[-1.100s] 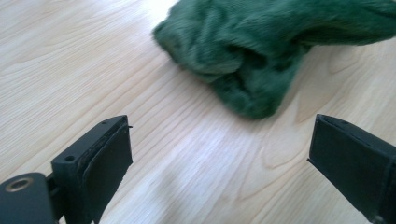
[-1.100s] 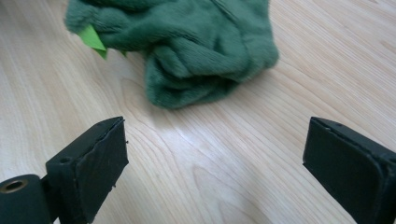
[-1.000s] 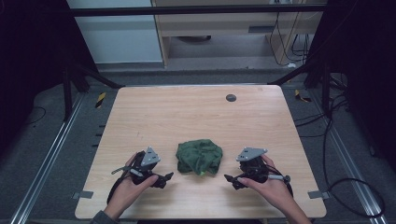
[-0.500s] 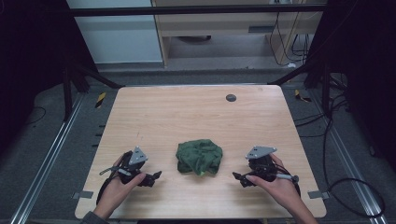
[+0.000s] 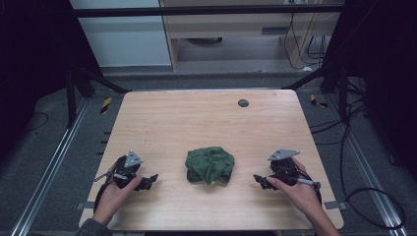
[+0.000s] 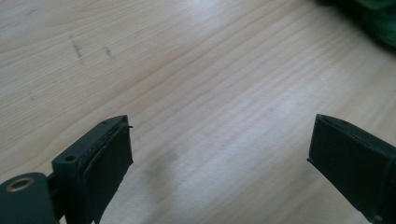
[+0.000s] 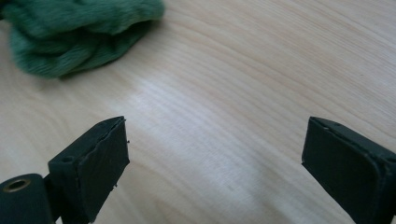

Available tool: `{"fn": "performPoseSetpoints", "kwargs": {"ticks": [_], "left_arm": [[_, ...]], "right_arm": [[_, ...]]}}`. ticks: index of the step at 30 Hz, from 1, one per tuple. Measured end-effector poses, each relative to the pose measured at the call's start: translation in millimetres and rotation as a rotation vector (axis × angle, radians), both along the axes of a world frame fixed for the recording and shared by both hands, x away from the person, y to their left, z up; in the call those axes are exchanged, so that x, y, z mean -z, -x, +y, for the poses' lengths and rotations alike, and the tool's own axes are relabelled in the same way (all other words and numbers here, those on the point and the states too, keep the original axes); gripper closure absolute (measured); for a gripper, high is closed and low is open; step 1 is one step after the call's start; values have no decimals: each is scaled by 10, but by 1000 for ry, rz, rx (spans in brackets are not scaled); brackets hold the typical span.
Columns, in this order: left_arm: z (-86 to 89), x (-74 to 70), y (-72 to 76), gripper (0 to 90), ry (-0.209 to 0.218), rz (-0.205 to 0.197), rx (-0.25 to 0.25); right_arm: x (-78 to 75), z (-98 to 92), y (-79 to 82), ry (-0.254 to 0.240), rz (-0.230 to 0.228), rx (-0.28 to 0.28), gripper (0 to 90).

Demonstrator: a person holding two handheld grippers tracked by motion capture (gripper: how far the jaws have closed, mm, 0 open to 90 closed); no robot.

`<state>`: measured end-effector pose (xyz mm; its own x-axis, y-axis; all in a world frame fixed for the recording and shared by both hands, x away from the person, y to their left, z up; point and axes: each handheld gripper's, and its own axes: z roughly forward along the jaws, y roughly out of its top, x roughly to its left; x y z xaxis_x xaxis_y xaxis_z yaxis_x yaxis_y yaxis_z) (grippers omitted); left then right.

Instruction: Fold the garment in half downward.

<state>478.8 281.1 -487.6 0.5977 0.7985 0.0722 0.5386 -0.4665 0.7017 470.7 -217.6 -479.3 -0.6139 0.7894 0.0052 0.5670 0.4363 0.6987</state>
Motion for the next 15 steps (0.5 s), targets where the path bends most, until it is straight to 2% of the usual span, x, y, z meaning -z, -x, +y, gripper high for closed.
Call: {"fn": "performPoseSetpoints", "kwargs": {"ticks": [4, 6, 7, 9, 12, 15], "left_arm": [[20, 45, -112, 62, 31, -9, -41], [26, 66, -158, 63, 33, -14, -57], [25, 80, -177, 64, 47, -15, -66], [29, 101, -209, 65, 62, -16, -80], [33, 126, -241, 65, 52, -23, -90], [40, 171, -270, 64, 68, -11, -101]], "right_arm": [[45, -15, -123, -26, -1, 45, 75], [70, -10, -181, -39, 3, 73, 76], [90, -6, -233, -44, 1, 103, 78], [104, -8, -259, -42, -6, 117, 80], [137, -11, -321, -49, -9, 149, 83], [189, -6, -369, -53, -4, 179, 83]]}}
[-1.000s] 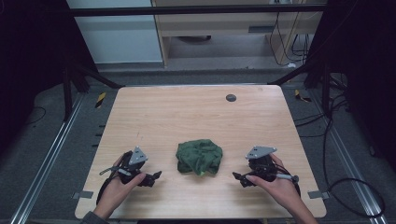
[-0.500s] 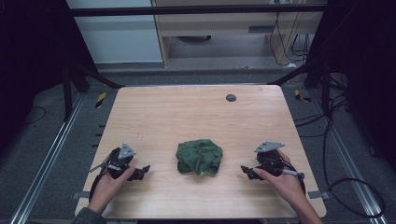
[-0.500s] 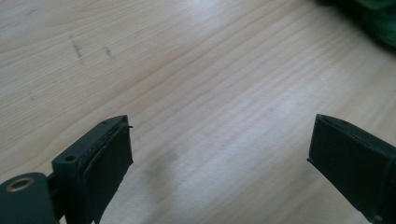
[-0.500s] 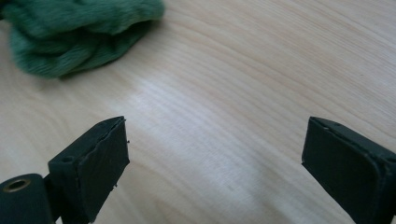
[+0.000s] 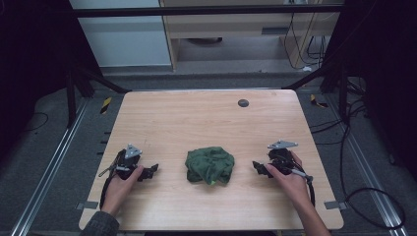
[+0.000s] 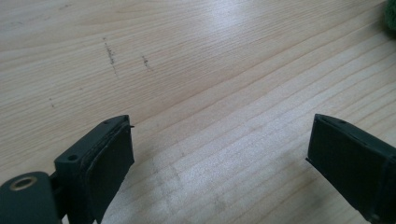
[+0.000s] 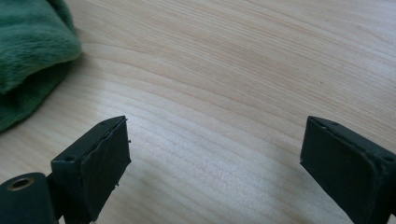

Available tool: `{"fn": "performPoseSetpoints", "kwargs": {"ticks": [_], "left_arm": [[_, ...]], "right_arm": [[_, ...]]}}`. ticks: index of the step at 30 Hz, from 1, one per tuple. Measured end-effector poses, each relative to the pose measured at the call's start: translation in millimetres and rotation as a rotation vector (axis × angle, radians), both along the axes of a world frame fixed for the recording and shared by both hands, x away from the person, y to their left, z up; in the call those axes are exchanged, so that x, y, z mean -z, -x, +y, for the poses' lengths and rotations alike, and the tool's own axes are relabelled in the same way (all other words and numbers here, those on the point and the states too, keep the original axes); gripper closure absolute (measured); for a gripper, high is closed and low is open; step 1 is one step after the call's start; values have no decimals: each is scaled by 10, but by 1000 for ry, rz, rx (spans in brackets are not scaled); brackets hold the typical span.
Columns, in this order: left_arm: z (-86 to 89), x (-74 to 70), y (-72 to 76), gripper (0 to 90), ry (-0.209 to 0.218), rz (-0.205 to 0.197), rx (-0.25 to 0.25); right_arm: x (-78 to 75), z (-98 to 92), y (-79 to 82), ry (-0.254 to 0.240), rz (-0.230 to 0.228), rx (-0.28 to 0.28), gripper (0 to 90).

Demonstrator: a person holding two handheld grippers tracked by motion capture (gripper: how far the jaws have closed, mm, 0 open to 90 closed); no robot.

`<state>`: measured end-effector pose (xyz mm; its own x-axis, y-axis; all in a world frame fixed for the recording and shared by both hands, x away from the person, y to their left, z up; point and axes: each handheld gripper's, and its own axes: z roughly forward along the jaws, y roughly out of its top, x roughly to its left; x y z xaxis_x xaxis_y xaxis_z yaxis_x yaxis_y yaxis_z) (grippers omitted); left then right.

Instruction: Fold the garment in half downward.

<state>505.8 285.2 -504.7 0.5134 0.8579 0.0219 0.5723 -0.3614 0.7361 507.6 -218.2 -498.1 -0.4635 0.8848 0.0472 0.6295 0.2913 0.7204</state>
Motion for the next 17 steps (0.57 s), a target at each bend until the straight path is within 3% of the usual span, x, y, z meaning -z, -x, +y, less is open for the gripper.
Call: {"fn": "performPoseSetpoints", "kwargs": {"ticks": [4, 6, 10, 17], "left_arm": [[-11, 29, -30, 58, -9, 10, -7], [0, 30, -42, 60, -5, 12, -14], [12, 32, -62, 31, -13, 20, -19], [13, 36, -75, 0, -16, 29, -38]], "right_arm": [[92, 24, -71, -17, 1, 54, 81], [126, 58, -83, 13, -35, 69, 72], [138, 94, -91, 42, -35, 76, 43], [139, 97, -87, 42, -32, 86, 36]]}}
